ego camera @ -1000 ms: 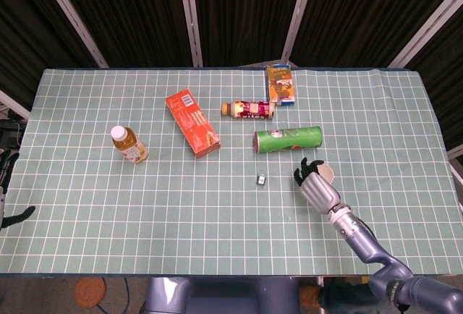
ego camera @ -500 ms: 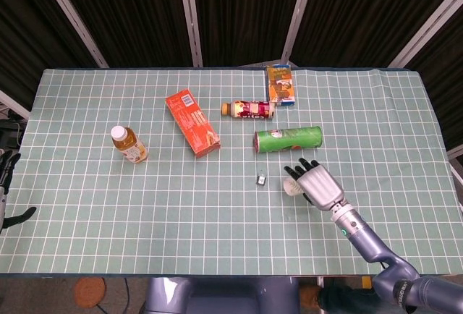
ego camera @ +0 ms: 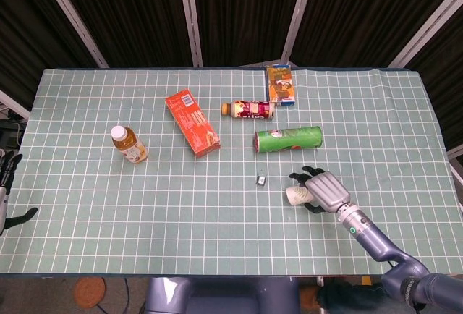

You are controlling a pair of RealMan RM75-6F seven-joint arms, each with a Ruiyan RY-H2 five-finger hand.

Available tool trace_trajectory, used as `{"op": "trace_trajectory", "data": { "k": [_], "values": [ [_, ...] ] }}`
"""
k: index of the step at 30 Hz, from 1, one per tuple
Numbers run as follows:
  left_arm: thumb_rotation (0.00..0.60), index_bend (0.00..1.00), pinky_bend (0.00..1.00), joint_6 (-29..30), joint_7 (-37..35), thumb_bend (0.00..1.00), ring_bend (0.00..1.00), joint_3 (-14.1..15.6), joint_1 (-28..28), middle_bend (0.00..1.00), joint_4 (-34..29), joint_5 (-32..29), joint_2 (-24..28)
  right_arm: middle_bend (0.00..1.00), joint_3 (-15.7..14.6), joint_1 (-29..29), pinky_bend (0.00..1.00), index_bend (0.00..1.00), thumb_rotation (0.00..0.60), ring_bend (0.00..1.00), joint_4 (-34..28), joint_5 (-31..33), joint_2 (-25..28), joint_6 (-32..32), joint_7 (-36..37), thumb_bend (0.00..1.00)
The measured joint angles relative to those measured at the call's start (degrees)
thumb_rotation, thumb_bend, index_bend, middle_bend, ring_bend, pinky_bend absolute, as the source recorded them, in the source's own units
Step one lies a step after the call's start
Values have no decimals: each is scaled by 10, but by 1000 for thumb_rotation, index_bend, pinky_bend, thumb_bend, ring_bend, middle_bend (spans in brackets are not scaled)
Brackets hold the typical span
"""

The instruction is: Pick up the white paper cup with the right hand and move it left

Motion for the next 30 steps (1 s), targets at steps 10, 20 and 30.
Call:
{"op": "trace_trajectory", "data": {
  "k": [10, 20, 30],
  "values": [
    [600, 0, 0, 0, 1, 0, 0, 2, 1, 0, -3, 4, 1, 0, -15, -1, 0, 31, 600, 0, -4, -19, 14, 15, -90, 93],
    [600, 0, 0, 6, -2, 0, 0, 2, 3, 0, -8, 8, 5, 0, -25, -21, 0, 29, 600, 0, -73, -50, 32, 65, -367, 52],
    [600, 0, 0, 3, -5, 0, 0, 2, 4, 0, -10, 4, 8, 0, -15, -31, 0, 30, 600, 0, -125, -14, 0, 50, -647, 55]
  ]
}}
